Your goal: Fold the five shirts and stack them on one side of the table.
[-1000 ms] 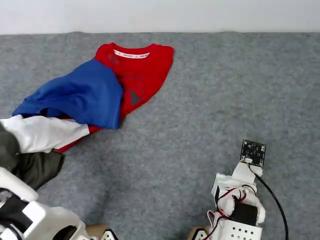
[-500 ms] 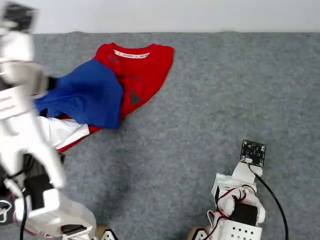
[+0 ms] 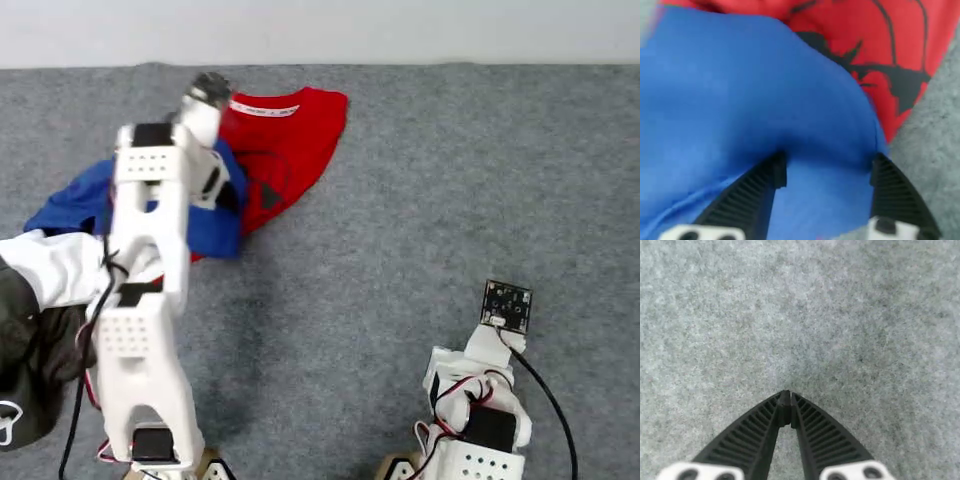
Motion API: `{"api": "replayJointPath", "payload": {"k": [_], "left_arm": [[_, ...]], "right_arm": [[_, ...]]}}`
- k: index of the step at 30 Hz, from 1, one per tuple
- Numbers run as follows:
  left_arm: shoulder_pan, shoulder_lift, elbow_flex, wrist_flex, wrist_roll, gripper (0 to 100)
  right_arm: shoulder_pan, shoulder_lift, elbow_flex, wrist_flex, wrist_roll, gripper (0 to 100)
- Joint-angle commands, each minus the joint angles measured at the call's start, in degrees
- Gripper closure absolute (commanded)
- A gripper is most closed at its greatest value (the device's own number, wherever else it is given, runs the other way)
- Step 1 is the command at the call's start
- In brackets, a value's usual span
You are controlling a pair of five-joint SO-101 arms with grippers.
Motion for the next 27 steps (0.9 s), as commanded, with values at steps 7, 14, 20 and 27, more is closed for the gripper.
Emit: {"api": "replayJointPath", "payload": {"k": [7,14,20,27], "left_arm": [[1.49,1.93,-3.56,1.41,-5.01,97],[0.0,1.85,-26.95,20.75,-5.8,100],[-5.1,-8.44,-36.18,20.66,-5.98,100],[-14.68,-24.79,-36.09,20.57,-6.07,100]], "right_arm": [[0.84,-0.66,0.7,0.22,-0.44,98.7],[0.84,-0.66,0.7,0.22,-0.44,98.7],[0.84,-0.66,0.7,0.22,-0.44,98.7],[0.84,-0.66,0.7,0.22,-0.44,98.7]]}}
